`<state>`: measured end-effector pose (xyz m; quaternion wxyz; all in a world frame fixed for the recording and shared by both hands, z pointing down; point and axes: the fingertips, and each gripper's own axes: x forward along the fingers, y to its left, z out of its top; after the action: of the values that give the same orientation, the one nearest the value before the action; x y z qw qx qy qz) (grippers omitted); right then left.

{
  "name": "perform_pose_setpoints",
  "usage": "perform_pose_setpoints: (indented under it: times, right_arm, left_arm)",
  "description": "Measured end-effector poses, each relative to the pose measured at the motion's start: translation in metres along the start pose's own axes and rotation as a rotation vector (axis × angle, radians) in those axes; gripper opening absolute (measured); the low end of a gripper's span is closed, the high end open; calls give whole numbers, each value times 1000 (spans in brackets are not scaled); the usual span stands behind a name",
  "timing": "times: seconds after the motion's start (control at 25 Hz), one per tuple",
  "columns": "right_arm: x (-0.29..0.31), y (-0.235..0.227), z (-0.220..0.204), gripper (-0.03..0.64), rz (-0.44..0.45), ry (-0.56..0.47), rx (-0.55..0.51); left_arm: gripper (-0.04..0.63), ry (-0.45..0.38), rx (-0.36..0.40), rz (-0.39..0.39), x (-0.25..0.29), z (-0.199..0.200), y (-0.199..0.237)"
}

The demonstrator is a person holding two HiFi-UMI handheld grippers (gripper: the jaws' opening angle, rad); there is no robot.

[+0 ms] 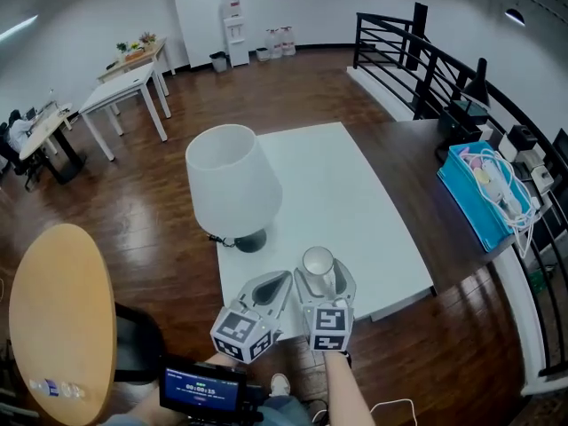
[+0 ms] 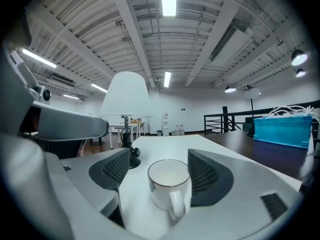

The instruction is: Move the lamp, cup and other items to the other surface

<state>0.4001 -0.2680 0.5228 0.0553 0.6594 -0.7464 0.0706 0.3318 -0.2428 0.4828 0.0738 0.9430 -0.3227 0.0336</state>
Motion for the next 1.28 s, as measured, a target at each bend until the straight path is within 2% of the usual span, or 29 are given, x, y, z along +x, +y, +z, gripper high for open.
perform_pose_setpoints:
  times: [0.04, 0.28, 0.36, 0.52, 0.92, 1.28]
  right_arm:
    - [5, -3, -5, 380, -2, 11, 3]
    - [26, -17, -32, 381, -4, 57, 21]
    - [33, -19, -40, 404, 1, 72, 21]
    - [46, -21, -52, 407, 9, 84, 33]
    - [62, -23, -50, 400, 24, 26, -8]
    - [58, -20, -50, 396, 32, 36, -18]
  left_arm:
    - [5, 10, -4, 2, 3, -3, 2]
    - [5, 46, -18, 2, 28, -20, 8]
    - [6, 41, -26, 5, 37, -23, 11]
    - [6, 46, -39, 17, 45, -27, 19]
    - [5, 86, -34, 52, 40, -34, 35]
    - [6, 73, -25, 77, 27, -30, 42]
